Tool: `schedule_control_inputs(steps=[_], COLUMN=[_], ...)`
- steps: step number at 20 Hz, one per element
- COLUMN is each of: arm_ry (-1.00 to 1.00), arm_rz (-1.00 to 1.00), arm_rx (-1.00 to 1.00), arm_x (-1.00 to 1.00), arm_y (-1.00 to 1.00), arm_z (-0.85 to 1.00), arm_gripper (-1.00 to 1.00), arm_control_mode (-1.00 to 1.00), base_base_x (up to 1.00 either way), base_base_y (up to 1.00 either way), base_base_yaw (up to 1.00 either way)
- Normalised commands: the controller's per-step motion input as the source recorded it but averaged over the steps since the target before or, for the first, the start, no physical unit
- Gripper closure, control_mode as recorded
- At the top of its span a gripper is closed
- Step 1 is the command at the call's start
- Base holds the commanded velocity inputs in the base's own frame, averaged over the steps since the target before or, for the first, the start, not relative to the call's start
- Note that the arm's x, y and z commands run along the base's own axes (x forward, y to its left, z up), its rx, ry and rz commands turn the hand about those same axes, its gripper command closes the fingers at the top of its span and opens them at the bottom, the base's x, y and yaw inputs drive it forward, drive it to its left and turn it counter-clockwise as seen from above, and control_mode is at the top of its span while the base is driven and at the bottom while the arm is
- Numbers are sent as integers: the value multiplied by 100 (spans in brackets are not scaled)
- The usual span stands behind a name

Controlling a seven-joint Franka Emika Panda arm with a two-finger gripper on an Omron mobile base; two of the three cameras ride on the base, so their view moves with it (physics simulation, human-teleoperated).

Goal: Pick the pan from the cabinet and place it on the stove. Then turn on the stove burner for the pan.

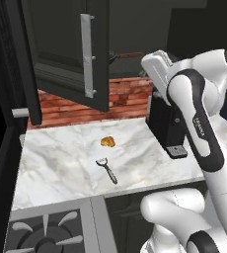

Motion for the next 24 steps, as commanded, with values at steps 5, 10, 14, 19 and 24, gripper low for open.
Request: schedule_control_inputs(steps=[5, 10, 14, 19, 24], arm_ry=[1, 0, 0, 0, 0], arm_rz=[12, 19, 19, 18, 20], arm_rx=[9, 11, 8, 6, 3], arm_x=[50, 42, 24, 11, -2], arm_y=[43, 52, 62, 64, 66], arm_z=[-11, -10, -3, 0, 0], arm_gripper=[-100, -100, -100, -100, -100], arm_control_mode=[-100, -100, -100, -100, -100], base_base_x=[0, 0, 0, 0, 0], base_base_y=[0, 0, 0, 0, 0], base_base_yaw=[0, 0, 0, 0, 0])
